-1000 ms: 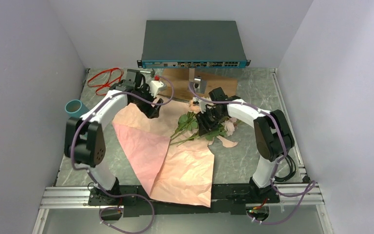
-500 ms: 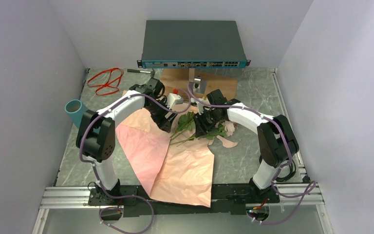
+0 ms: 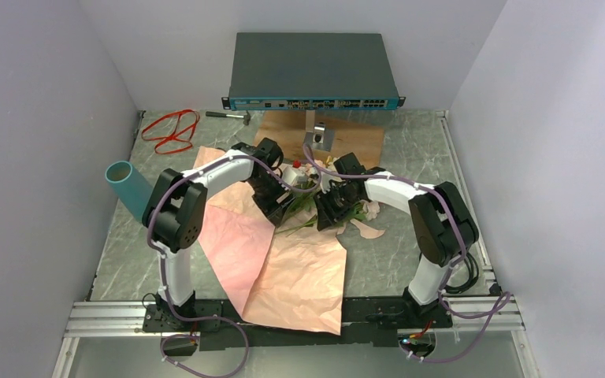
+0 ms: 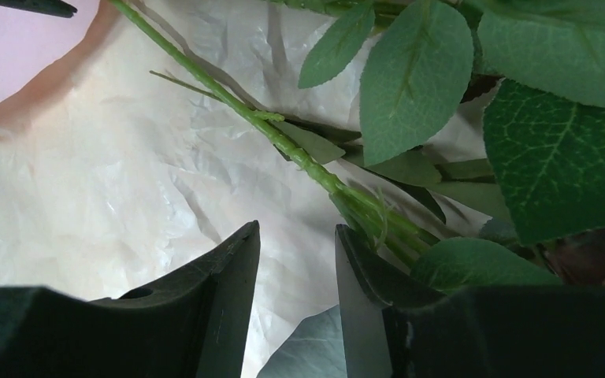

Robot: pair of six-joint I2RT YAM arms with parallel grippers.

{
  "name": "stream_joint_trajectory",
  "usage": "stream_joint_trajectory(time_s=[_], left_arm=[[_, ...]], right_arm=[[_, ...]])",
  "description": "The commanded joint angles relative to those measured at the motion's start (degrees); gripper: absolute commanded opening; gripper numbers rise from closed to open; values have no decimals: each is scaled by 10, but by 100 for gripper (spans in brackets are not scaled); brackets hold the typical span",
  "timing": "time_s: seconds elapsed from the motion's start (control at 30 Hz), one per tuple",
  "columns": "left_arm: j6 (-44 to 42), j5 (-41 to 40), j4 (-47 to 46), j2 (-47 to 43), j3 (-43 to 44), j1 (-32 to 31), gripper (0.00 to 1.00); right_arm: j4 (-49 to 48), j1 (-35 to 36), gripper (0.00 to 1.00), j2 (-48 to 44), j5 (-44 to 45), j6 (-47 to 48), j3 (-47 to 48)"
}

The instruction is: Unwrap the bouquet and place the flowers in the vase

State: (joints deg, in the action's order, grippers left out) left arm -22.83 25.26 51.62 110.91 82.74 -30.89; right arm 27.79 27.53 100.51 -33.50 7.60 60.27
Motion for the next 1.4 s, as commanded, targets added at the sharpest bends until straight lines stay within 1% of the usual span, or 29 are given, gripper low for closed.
stream_joint_trajectory(time_s=[0.0,0.17,0.23,0.33,0.47,0.5,0.57,0.63,0.67,0.7,0.73,0.77,0.83,0.9,0.97,1.03,1.2,1.3,1.37], left_arm=[[-21,16,61,17,20,2,72],[-49,-33,72,12,-18,1,69],[-58,-38,76,3,-31,2,68],[-76,-32,84,-21,-44,1,60],[-118,-35,111,-61,-54,1,48],[-128,-41,119,-70,-56,1,47],[-142,-40,127,-102,-57,4,50],[-160,-15,139,-128,-54,7,51],[-164,-7,143,-135,-52,7,47],[-167,-2,149,-139,-47,7,38],[-167,0,153,-142,-41,7,35],[-162,-3,150,-144,-38,7,38],[-151,-11,118,-152,-43,7,51],[-141,-3,75,-154,-53,7,59],[-131,10,44,-136,-48,5,61],[-129,8,36,-99,-29,5,63],[-139,18,61,0,39,2,70],[-141,12,63,33,36,-3,70],[-145,8,69,45,31,-3,68]], right_arm=[[-27,0,43,11,3,-4,-7],[-46,-1,43,19,0,-12,-16],[-48,-1,42,23,0,-13,-15],[-49,0,42,23,1,-11,-15],[-52,-1,42,22,0,-11,-18],[-52,0,42,22,0,-12,-18],[-53,0,42,22,-1,-12,-17],[-55,-1,42,22,-1,-14,-16],[-55,0,42,23,-2,-15,-15],[-54,0,42,23,-3,-15,-14],[-53,0,42,24,-3,-15,-13],[-53,-1,42,24,-3,-15,-12],[-52,0,42,23,-5,-17,-11],[-52,0,42,22,-7,-18,-10],[-50,-1,42,23,-8,-17,-9],[-47,-1,42,24,-8,-16,-9],[-45,0,42,27,-4,-13,-7],[-46,0,42,34,-1,-17,-4],[-41,0,37,44,0,-21,2]])
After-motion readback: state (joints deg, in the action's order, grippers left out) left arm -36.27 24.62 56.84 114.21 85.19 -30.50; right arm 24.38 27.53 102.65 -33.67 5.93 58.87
